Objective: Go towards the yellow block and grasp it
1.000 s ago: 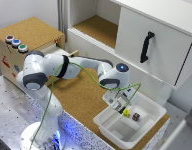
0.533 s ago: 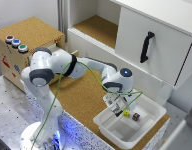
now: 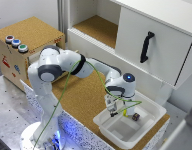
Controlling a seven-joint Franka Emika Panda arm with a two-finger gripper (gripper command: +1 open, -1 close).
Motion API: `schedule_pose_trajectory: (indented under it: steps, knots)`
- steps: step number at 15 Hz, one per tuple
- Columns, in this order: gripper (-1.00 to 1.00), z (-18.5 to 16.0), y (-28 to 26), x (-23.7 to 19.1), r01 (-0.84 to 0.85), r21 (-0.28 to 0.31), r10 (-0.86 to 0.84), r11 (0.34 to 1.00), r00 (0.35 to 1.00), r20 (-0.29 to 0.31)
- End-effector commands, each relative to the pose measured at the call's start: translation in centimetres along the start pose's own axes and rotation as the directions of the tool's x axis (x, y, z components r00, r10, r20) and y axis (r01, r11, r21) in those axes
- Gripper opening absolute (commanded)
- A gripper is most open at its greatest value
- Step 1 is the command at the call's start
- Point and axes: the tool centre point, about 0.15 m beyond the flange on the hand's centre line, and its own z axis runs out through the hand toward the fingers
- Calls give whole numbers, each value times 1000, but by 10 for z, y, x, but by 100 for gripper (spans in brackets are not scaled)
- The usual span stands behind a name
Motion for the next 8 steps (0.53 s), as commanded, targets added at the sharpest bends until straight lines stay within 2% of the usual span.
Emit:
schedule_pose_trajectory:
  steps: [1, 6, 8]
  knots:
    - [100, 12, 10, -2, -143, 63, 145, 988, 989, -25]
    - [100, 13, 13, -6, -159, 73, 162, 984, 987, -24]
    - [100, 20, 20, -13, -215, 93, 216, 972, 976, 5]
